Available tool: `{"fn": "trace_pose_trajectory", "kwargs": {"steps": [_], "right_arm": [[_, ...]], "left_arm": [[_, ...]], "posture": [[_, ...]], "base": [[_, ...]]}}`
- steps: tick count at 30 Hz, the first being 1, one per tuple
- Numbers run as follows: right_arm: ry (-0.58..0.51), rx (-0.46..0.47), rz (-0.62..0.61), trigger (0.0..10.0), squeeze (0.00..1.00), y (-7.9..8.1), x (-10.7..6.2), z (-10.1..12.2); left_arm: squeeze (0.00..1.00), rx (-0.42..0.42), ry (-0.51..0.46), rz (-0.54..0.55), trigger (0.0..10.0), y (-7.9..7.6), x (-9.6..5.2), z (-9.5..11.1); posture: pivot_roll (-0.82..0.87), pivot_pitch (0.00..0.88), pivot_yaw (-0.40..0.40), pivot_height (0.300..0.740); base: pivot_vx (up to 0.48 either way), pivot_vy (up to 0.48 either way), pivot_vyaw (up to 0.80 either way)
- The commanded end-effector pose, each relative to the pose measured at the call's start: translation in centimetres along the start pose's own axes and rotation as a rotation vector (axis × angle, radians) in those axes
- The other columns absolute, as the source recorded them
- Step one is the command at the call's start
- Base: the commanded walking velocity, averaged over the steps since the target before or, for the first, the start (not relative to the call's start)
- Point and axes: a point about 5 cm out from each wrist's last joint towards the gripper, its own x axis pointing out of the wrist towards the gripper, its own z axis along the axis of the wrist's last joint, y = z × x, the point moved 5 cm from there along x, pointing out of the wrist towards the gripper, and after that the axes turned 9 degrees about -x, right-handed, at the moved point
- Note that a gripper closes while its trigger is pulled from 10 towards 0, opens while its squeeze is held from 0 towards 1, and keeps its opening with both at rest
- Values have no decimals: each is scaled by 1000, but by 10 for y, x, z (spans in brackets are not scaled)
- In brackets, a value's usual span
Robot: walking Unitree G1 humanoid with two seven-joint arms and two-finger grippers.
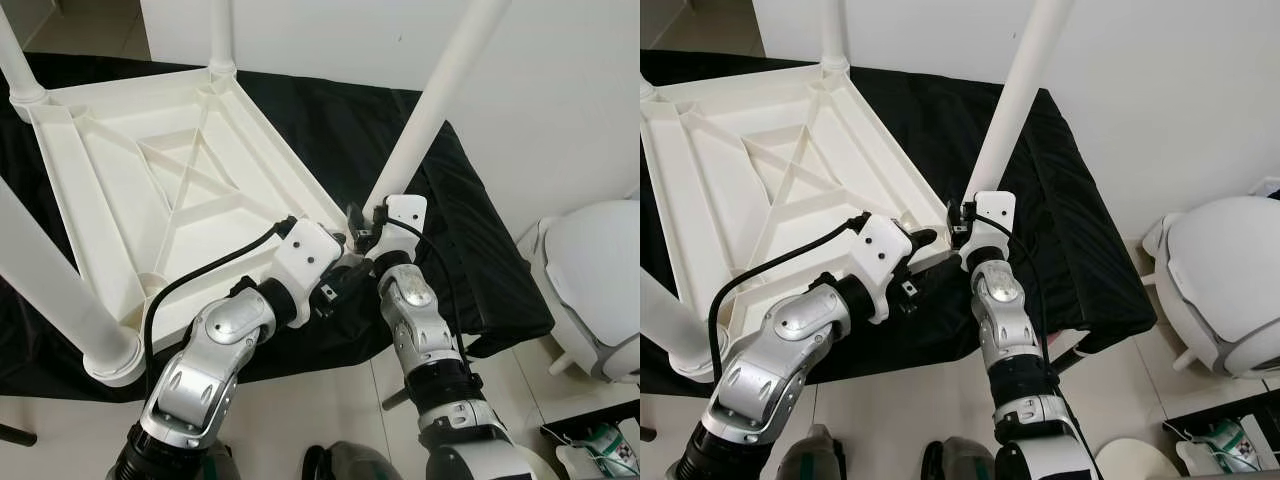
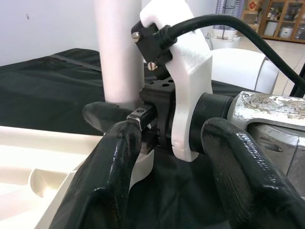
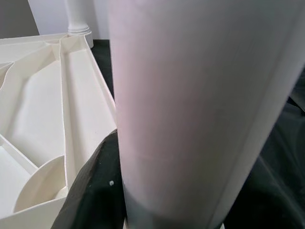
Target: Building children table
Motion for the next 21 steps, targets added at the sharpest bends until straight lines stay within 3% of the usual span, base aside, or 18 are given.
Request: {"fn": "trace_pose_trajectory", "kwargs": {"steps": [1,2,3,4,8,11,12,14,15,16,19,21], "right_arm": [[48,16,-10,10000,0,-3,-4,-12],[48,16,-10,10000,0,-3,-4,-12],[53,15,-6,10000,855,-6,-4,-13],[55,36,33,10000,1000,-7,-3,-13],[23,58,148,10000,1000,-8,1,-7],[12,30,203,10000,1000,-14,4,-3],[11,6,277,10000,1000,-18,6,-1],[11,6,277,10000,1000,-18,6,-1],[14,-12,307,10000,0,-19,6,0],[14,-12,307,10000,0,-19,6,0],[27,-135,435,10000,0,-23,6,-1],[27,-135,435,10000,0,-23,6,-1]], "left_arm": [[0,-3,-5,31,10000,0,0,1],[0,-3,-5,31,10000,0,0,1],[0,-3,-6,32,10000,0,0,0],[0,-3,-7,34,10000,0,0,1],[0,1,-9,36,10000,2,1,1],[0,3,-9,36,10000,2,0,1],[0,5,-9,35,10000,2,0,2],[0,5,-9,35,10000,2,0,2],[0,6,-9,35,10000,2,0,2],[0,6,-9,35,10000,2,0,2],[0,8,-10,35,10000,4,0,2],[0,8,-10,35,10000,4,0,2]], "posture": [[3,25,-144,740],[3,25,-144,740],[4,20,-145,740],[4,18,-146,740],[7,10,-145,740],[7,10,-145,740],[7,10,-145,740],[7,10,-145,740],[7,5,-141,740],[7,5,-141,740],[8,5,-140,740],[8,5,-140,740]], "base": [[0,0,0],[0,0,0],[0,0,0],[0,0,0],[0,0,0],[0,0,0],[0,0,0],[0,0,0],[0,0,0],[0,0,0],[0,0,0],[0,0,0]]}}
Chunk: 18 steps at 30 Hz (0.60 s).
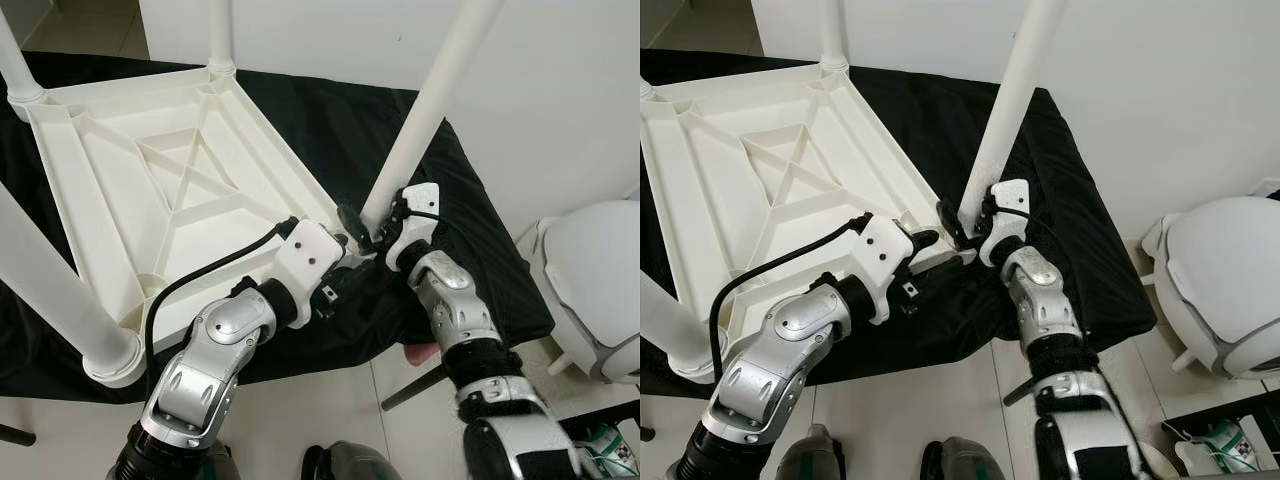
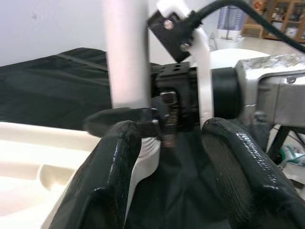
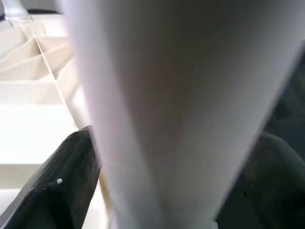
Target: Building children table
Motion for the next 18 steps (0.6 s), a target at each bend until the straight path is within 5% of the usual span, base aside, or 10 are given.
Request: {"fn": "trace_pose_trajectory", "kwargs": {"steps": [1,9,10,14,15,18], "right_arm": [[25,-69,77,10000,0,0,-2,-3],[33,-113,224,10000,0,8,-3,-8],[28,-128,263,4471,0,11,-2,-7],[26,-136,275,4471,0,11,-2,-7],[25,-132,276,0,0,10,-2,-6],[23,-127,277,0,0,8,-3,-6]], "left_arm": [[0,7,-11,31,10000,3,1,2],[0,12,-15,36,10000,5,0,5],[0,14,-15,36,10000,6,0,5],[0,14,-15,36,10000,6,0,5],[0,14,-15,37,10000,6,0,5],[0,14,-14,37,10000,6,0,6]], "posture": [[7,8,-135,740],[10,15,-123,740],[12,17,-123,740],[12,17,-123,740],[15,20,-121,740],[15,20,-121,740]], "base": [[0,0,0],[0,0,0],[0,0,0],[0,0,0],[0,0,0],[0,0,0]]}}
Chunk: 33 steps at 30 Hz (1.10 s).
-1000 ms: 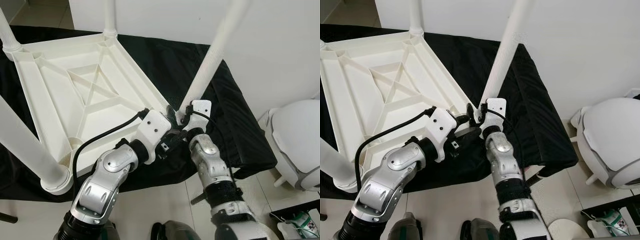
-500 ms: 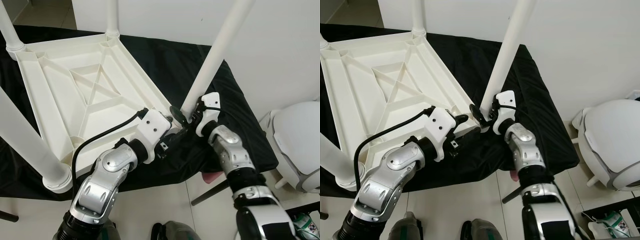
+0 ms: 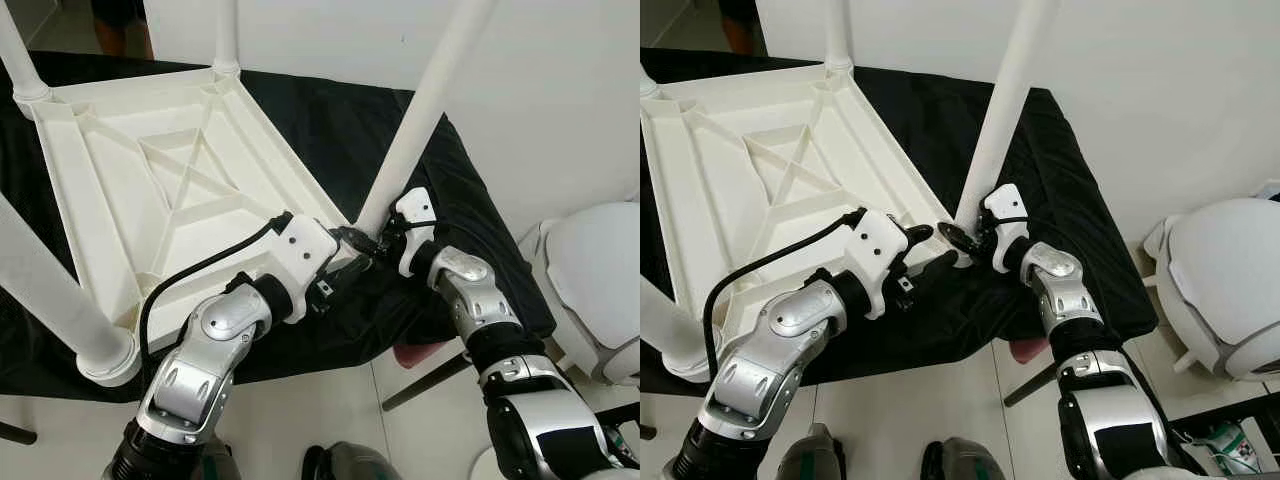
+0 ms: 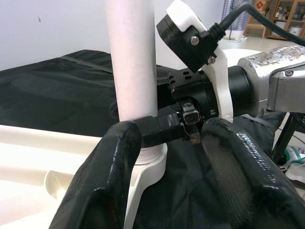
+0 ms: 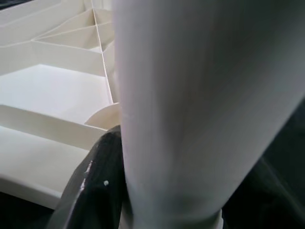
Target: Building children table
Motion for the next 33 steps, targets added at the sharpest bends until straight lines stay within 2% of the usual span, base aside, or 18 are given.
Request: {"fn": "trace_pose_trajectory", "kwargs": {"steps": [1,7,8,10,11,15,16,17,18,19,21,23,24,27,31,32,33], "right_arm": [[10,-17,16,0,0,-1,-3,-2],[10,-13,13,0,0,0,-4,-5],[12,-4,0,980,0,0,-4,-7],[12,-4,0,980,0,0,-4,-7],[17,3,-20,10000,0,2,-3,-9],[26,11,-61,10000,0,3,-2,-10],[38,8,-116,10000,0,3,0,-11],[38,8,-116,10000,0,3,0,-11],[46,14,-186,10000,0,4,4,-9],[46,14,-186,10000,0,4,4,-9],[49,85,-348,10000,0,5,11,-4],[46,149,-480,10000,0,6,12,-1],[46,149,-480,10000,0,6,12,-1],[72,161,-647,10000,0,8,5,-2],[83,168,-679,10000,0,11,6,-2],[74,181,-637,10000,0,21,12,0],[74,181,-637,10000,0,21,12,0]], "left_arm": [[0,4,-9,25,10000,1,0,3],[0,2,-7,24,10000,1,0,3],[0,2,-6,23,10000,1,0,2],[0,2,-6,23,10000,1,0,2],[0,1,-5,21,10000,0,-1,2],[0,0,-4,20,10000,0,-1,2],[0,0,-3,18,10000,0,-1,2],[0,0,-3,18,10000,0,-1,2],[0,-2,-3,16,10000,-1,-1,2],[0,-2,-3,16,10000,-1,-1,2],[0,-5,-3,10,10000,-2,0,2],[0,-6,-3,6,10000,-2,1,2],[0,-6,-3,6,10000,-2,1,2],[0,-6,-3,0,10000,-3,1,2],[0,-6,-2,-3,10000,-3,1,2],[0,-8,-1,-2,10000,-4,0,1],[0,-8,-1,-2,10000,-4,0,1]], "posture": [[16,22,-119,740],[17,22,-117,740],[17,22,-117,740],[17,22,-117,740],[15,26,-114,740],[14,28,-113,740],[14,28,-113,740],[14,28,-113,740],[5,30,-109,740],[5,30,-109,740],[-1,30,-107,740],[-3,28,-104,740],[-3,28,-104,740],[-1,30,-107,740],[-1,29,-108,740],[2,27,-110,740],[2,27,-110,740]], "base": [[0,0,0],[0,0,0],[0,0,0],[0,0,0],[0,0,0],[0,0,0],[0,0,0],[0,0,0],[0,0,0],[0,0,0],[0,0,0],[0,0,0],[0,0,0],[0,0,0],[0,0,0],[0,0,0],[0,0,0]]}}
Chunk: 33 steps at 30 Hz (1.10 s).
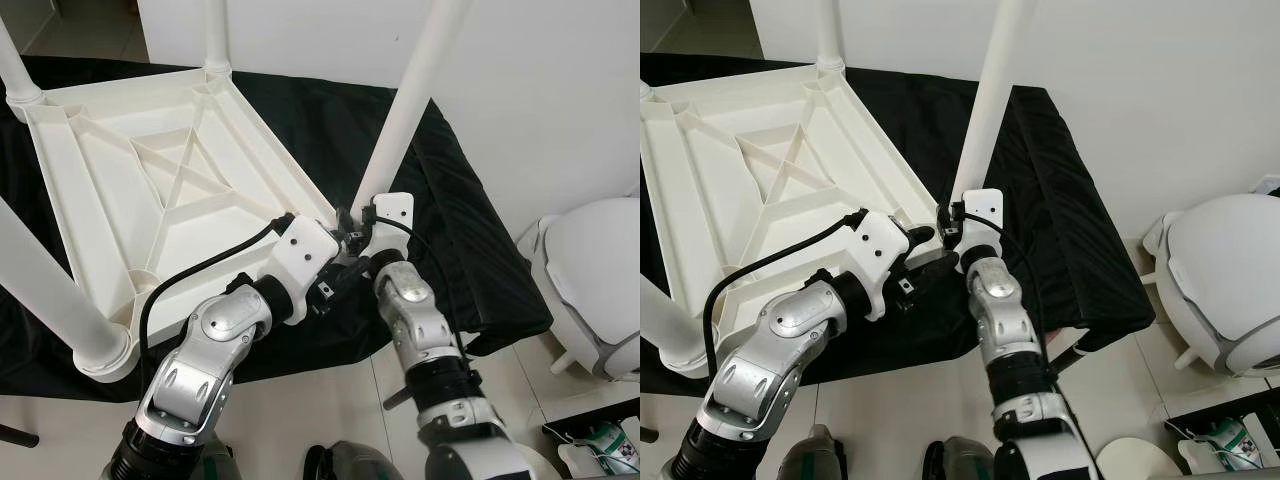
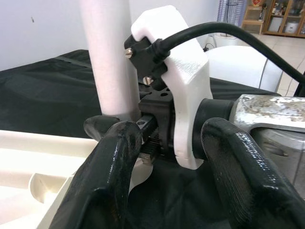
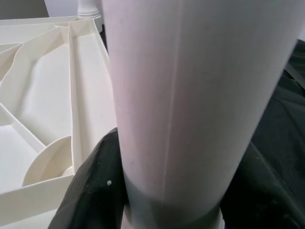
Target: Building children table
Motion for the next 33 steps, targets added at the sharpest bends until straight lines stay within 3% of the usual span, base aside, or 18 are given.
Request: {"fn": "trace_pose_trajectory", "kwargs": {"steps": [1,3,4,5,14,16,17,18,20,23,33], "right_arm": [[32,-11,-1,10000,0,0,-3,-7],[35,-15,-20,10000,0,-6,-3,-6],[33,-12,-21,10000,196,-9,-4,-6],[36,-7,-28,10000,1000,-10,-5,-5],[4,-12,-23,10000,1000,-16,-8,4],[-27,-15,113,10000,1000,-12,-7,8],[-41,-21,204,10000,0,-11,-7,10],[-41,-21,204,10000,0,-11,-7,10],[-62,-99,347,10000,0,-11,-7,12],[-46,-140,492,10000,0,-12,-10,6],[-3,-191,603,10000,0,-27,-5,-7]], "left_arm": [[0,-12,-7,7,10000,-2,1,1],[0,-14,-7,8,10000,-2,1,1],[0,-14,-7,9,10000,-2,1,1],[0,-15,-7,9,10000,-2,1,1],[0,-15,-6,10,10000,-3,1,0],[0,-14,-6,8,10000,-3,1,0],[0,-13,-6,7,10000,-3,1,0],[0,-13,-6,7,10000,-3,1,0],[0,-12,-8,6,10000,-2,2,1],[0,-11,-9,3,10000,-2,3,1],[0,-3,-15,4,10000,-1,4,2]], "posture": [[5,26,-114,740],[6,23,-116,740],[8,20,-118,740],[8,20,-118,740],[7,13,-120,740],[7,13,-120,740],[3,2,-123,740],[3,2,-123,740],[3,2,-123,740],[0,0,-121,740],[6,0,-125,740]], "base": [[0,0,0],[0,0,0],[0,0,0],[0,0,0],[0,0,0],[0,0,0],[0,0,0],[0,0,0],[0,0,0],[0,0,0],[0,0,0]]}}
